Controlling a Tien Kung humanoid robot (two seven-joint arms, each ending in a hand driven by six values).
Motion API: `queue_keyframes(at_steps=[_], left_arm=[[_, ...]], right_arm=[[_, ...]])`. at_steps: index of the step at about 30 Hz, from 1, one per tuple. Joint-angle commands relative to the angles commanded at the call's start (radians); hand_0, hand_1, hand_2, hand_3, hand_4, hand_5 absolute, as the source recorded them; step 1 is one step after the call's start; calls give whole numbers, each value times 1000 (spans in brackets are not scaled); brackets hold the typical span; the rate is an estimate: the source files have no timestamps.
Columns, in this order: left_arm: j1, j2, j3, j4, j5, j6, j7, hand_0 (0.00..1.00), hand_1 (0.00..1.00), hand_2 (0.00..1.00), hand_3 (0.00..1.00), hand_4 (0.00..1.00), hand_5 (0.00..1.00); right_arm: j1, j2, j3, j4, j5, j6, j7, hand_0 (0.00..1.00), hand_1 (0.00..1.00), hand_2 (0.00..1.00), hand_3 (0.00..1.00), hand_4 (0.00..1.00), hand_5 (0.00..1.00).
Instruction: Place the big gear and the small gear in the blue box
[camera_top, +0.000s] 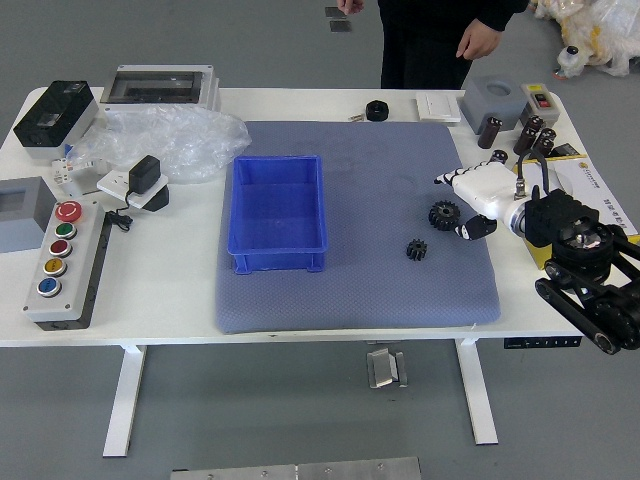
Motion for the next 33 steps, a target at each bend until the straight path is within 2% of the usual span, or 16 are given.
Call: queue_keyframes(at_steps=[14, 15, 19, 20, 21, 26, 33], left_arm=[[-3, -2, 0, 0, 0, 0, 0, 868, 851, 823, 838, 709, 300], [-4, -2, 0, 0, 0, 0, 0, 868, 851, 823, 838, 709, 301], [-4, -2, 2, 0, -1, -1, 0, 868, 851, 823, 838, 709, 301], [-3, -2, 2, 0, -1, -1, 0, 868, 851, 823, 838, 709, 301], [-3, -2, 3, 0, -1, -1, 1, 868, 852, 823, 838, 709, 301], [-2, -2, 5, 0, -2, -1, 1, 868, 852, 823, 838, 709, 301], [-3, -3, 6, 0, 1, -1, 1, 867, 851, 823, 838, 710, 302]], right_arm=[[41, 27, -52, -64, 21, -23, 43, 784, 747, 858, 910, 755, 247], [44, 27, -52, -69, 26, -26, 49, 750, 701, 814, 876, 762, 251], [49, 31, -41, -87, 69, -35, 74, 750, 701, 814, 876, 762, 251], [49, 31, -37, -89, 89, -34, 79, 750, 701, 814, 876, 762, 251], [48, 31, -34, -89, 106, -32, 82, 721, 679, 778, 835, 763, 250], [44, 31, -10, -92, 199, -22, 87, 721, 679, 778, 835, 763, 250], [39, 36, 5, -117, 212, -28, 96, 730, 676, 776, 833, 765, 247]])
